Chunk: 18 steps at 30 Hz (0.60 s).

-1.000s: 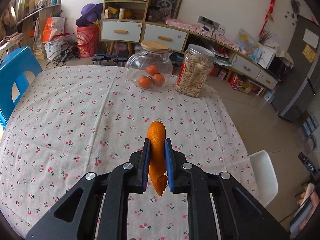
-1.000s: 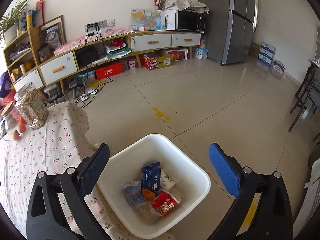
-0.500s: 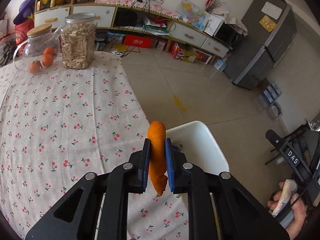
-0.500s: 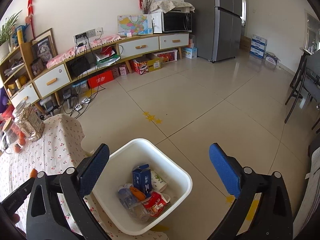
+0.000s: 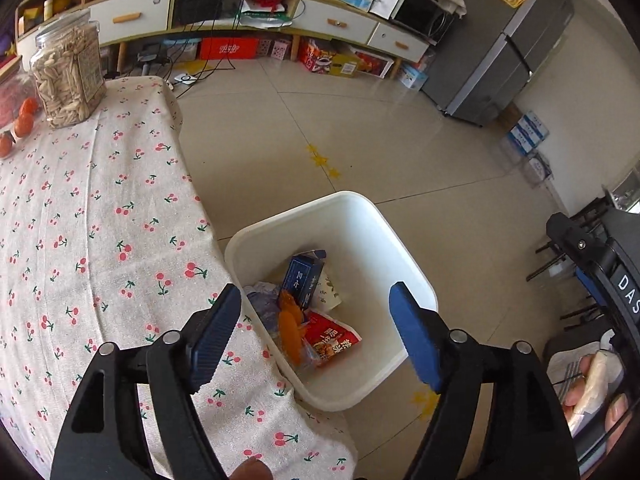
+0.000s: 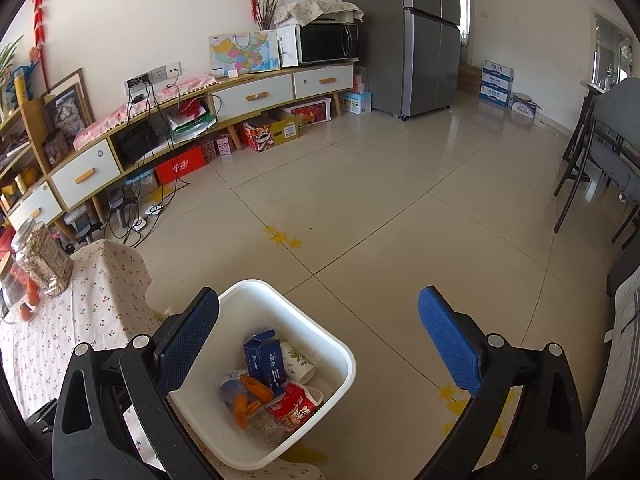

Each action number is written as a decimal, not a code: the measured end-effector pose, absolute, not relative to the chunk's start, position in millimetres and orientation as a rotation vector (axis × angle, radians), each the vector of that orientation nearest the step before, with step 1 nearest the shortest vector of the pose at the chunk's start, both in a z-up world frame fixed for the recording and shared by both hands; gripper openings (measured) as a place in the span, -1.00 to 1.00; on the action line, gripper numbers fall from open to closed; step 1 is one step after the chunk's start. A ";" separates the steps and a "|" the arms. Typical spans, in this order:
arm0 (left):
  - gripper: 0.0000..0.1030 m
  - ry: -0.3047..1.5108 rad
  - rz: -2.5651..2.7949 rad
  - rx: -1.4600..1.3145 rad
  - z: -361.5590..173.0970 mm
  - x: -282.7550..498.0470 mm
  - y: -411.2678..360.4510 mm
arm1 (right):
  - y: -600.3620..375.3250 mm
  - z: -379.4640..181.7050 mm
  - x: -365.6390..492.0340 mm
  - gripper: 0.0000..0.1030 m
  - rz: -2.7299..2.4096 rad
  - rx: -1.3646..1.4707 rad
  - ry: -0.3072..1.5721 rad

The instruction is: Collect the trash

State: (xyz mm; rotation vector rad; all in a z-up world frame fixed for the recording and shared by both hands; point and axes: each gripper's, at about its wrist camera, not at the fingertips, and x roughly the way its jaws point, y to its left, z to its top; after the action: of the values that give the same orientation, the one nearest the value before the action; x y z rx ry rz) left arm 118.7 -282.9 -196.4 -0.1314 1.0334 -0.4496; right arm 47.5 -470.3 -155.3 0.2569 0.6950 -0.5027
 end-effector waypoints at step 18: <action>0.87 0.691 0.084 -0.006 -138.4 48.4 -91.8 | -285.0 -134.8 36.0 0.86 -0.137 0.116 0.592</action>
State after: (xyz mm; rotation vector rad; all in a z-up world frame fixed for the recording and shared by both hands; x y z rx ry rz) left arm 48.4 -91.8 -138.4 -0.0060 0.6915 0.0843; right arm 36.0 -285.0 -134.8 0.1160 0.5924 -0.1367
